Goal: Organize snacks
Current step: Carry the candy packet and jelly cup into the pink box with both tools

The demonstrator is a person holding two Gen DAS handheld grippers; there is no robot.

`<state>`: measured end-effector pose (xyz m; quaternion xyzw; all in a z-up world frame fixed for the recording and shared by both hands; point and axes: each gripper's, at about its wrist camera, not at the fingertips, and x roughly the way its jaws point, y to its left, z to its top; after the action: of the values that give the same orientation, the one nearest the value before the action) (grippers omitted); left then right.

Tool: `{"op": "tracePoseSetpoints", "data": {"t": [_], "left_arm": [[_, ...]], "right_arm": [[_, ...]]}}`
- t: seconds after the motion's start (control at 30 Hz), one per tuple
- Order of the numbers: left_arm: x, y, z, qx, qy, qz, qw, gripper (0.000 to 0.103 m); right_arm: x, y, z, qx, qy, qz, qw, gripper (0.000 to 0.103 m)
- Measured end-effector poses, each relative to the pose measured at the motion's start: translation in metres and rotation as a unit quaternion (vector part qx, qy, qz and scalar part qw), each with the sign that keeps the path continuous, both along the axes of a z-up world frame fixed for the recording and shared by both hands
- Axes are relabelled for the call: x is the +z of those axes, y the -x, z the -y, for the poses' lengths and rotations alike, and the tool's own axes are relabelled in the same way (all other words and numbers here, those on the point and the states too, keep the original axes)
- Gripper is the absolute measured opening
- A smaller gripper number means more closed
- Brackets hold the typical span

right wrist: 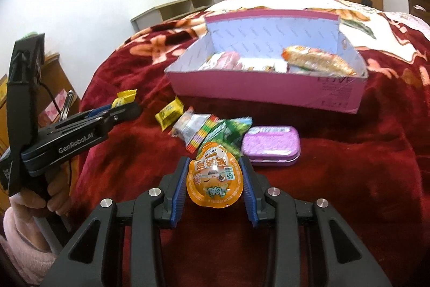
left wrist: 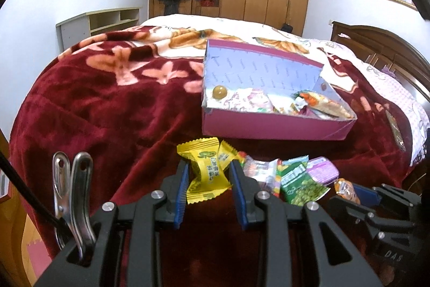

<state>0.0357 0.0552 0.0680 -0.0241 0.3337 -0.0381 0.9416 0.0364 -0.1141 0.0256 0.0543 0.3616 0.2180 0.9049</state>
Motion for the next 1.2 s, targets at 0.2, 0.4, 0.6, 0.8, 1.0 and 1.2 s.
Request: {"op": "tracePoseSetpoints", "data": {"t": [0.2,0.4,0.6,0.8,1.0,1.2], "left_arm": [[0.013,-0.008,0.01,-0.012,-0.001,0.011,0.9999,0.031],[0.028,-0.022,0.02,-0.023,-0.01,0.025,0.9994,0.031],[0.036,-0.04,0.03,-0.032,-0.013,0.033,0.9989,0.031],[0.037,-0.064,0.038,-0.036,-0.003,0.033,0.9988,0.031],[0.028,-0.096,0.05,-0.033,-0.006,0.031,0.999,0.031],[0.018,-0.125,0.056,-0.03,-0.006,0.021,0.9993,0.031]], "right_arm": [[0.012,-0.008,0.016,-0.018,-0.008,0.006,1.0,0.038],[0.028,-0.021,0.03,-0.034,0.002,0.027,0.999,0.038],[0.038,-0.037,0.04,-0.05,0.008,0.04,0.998,0.038],[0.047,-0.055,0.05,-0.066,0.005,0.048,0.997,0.038],[0.051,-0.075,0.058,-0.083,0.007,0.049,0.995,0.038],[0.05,-0.083,0.061,-0.091,0.015,0.051,0.994,0.038]]}}
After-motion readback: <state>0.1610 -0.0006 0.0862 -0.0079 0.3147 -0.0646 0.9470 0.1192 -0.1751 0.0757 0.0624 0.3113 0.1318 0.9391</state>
